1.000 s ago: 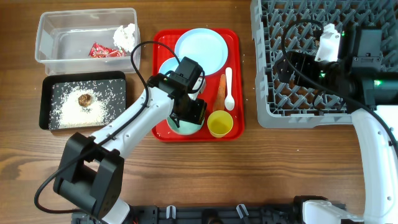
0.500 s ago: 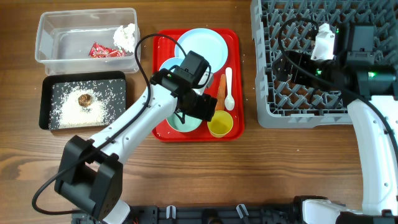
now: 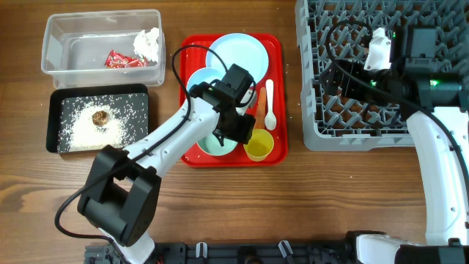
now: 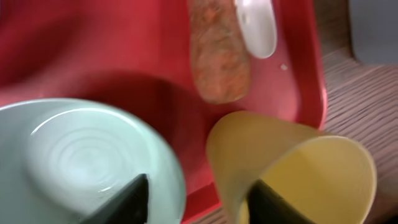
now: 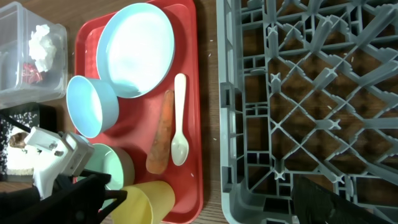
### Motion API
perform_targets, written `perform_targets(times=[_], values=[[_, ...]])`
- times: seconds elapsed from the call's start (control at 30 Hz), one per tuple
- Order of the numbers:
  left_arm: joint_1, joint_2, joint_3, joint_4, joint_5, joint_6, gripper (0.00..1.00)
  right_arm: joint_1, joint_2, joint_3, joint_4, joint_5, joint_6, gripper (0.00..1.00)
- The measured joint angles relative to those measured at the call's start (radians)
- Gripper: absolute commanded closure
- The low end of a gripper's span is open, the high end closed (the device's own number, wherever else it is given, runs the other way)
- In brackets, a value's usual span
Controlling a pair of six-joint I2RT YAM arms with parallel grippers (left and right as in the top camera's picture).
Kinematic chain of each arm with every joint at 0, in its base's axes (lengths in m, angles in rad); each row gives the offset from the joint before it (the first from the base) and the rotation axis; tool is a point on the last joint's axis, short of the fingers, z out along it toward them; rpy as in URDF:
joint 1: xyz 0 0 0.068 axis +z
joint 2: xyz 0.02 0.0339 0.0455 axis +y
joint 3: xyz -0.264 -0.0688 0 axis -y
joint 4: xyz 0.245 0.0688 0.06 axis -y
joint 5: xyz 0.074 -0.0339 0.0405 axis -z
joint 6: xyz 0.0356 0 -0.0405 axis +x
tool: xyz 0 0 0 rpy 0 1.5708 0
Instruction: Sort waste into correct bins and load items into the dishwasher rack
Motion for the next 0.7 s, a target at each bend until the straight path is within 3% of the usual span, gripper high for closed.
perform_targets(times=[0.6,0.67,0.7], values=[[-0.049,0.000,0.000,0.044,0.000,-0.003,0.66,0.000,0.000,0.000,0.000,0.000,0.000,0.00],[-0.060,0.000,0.000,0.049,0.000,-0.003,0.71,0.000,0.000,0.000,0.000,0.000,0.000,0.00],[-0.068,0.000,0.000,0.052,0.000,-0.003,0.79,0.000,0.000,0.000,0.000,0.000,0.000,0.00]])
